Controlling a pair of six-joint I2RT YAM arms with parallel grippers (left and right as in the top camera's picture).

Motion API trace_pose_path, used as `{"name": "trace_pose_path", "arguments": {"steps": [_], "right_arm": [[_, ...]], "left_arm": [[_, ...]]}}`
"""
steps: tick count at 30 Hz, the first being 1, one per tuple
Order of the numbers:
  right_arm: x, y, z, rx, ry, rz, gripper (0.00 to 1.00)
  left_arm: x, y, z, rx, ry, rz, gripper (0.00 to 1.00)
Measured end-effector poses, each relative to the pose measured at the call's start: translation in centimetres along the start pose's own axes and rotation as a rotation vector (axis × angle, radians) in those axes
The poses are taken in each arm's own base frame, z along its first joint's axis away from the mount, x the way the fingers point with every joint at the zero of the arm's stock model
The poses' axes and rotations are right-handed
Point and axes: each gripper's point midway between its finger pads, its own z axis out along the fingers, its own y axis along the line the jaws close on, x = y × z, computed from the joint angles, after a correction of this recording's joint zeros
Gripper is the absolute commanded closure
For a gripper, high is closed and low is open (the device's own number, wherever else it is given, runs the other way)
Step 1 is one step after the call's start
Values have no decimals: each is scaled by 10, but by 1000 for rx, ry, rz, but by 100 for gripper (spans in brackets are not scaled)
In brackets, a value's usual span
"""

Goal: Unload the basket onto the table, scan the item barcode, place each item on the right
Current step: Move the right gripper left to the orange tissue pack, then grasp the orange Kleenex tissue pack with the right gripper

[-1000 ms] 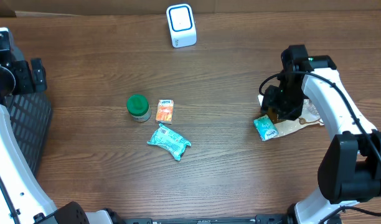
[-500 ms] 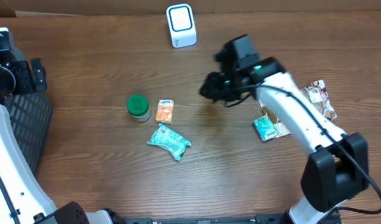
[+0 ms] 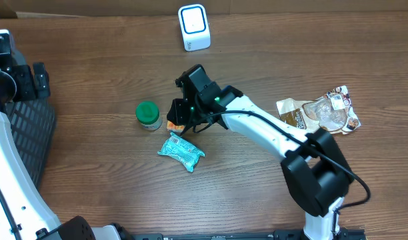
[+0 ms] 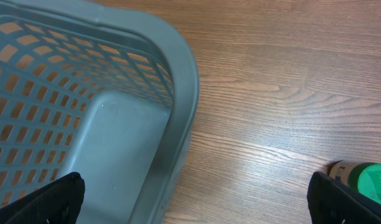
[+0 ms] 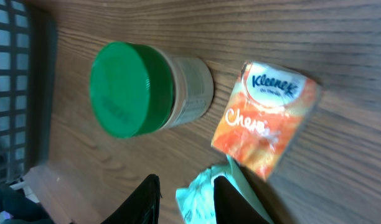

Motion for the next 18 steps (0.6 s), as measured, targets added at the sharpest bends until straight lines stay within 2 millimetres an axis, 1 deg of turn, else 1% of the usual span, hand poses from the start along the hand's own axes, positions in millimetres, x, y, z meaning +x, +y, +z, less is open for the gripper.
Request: {"name": "trace_pose_path", "arguments": {"steps": [2,3,7,13,18], "right_arm": [[3,-5,10,9,14,8,71],[5,-10,18,18,26,18,71],[11,-21,31,38,52,36,71],[13,-26,33,56,56,41,70],[20,-35,32,99,81,62,69]], "left_arm": [[0,0,0,0,0,0,1],[0,0,0,0,0,0,0],[0,0,0,0,0,0,0],[0,0,0,0,0,0,0],[0,0,0,0,0,0,0]]}}
